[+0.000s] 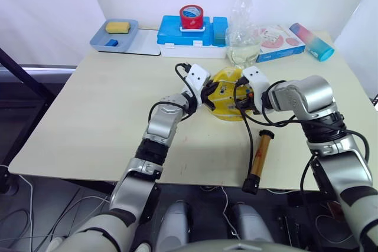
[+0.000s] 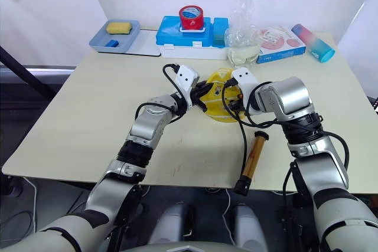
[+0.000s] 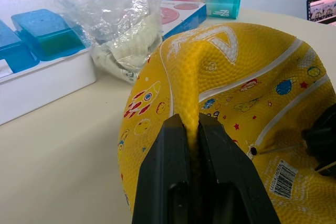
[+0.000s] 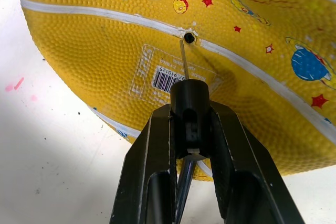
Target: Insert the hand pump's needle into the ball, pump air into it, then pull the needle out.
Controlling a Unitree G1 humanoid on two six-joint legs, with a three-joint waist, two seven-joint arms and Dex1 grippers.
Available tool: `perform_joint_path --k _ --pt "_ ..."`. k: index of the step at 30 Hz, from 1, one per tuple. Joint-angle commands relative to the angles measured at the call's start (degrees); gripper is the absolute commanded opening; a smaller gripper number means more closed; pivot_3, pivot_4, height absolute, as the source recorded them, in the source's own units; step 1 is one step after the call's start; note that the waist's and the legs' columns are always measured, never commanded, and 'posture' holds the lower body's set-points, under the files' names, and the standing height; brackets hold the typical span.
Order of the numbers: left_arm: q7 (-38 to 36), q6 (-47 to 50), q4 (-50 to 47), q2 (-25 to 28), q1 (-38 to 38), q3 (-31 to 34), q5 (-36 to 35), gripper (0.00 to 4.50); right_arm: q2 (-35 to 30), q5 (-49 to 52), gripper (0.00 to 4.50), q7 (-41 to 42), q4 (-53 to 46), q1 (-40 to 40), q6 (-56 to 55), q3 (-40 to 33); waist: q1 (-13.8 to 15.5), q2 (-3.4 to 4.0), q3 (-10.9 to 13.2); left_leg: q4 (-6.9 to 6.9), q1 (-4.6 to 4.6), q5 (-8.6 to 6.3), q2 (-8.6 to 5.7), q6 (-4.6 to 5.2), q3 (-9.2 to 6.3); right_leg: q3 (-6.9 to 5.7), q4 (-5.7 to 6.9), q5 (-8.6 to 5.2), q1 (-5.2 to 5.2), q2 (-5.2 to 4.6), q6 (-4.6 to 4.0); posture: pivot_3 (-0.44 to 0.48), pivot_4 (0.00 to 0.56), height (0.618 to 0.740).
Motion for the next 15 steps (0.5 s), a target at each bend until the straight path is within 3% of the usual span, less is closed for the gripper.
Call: perform_joint_path --k 1,15 --pt "-0.3 0.0 0.6 0.0 0.5 -0.5 0.4 0.02 0.5 -0.9 0.31 -0.8 1.8 1.2 1.1 -0.2 0.0 0.00 0.0 0.00 0.00 0.00 0.00 0.00 0.00 0.00 0.00 0.00 0.00 0.00 0.00 0.000 0.150 0.739" --pt "-0.6 -0.2 1.3 0.4 0.7 -0.4 0.7 0.02 0.9 -1.8 0.31 -1.1 4.9 0.1 -0.3 -2.9 0.0 0.00 0.0 0.00 0.01 0.00 0.00 0.00 0.00 -0.01 0.00 -0.02 0.01 -0.01 -0.03 0.000 0.150 0.739"
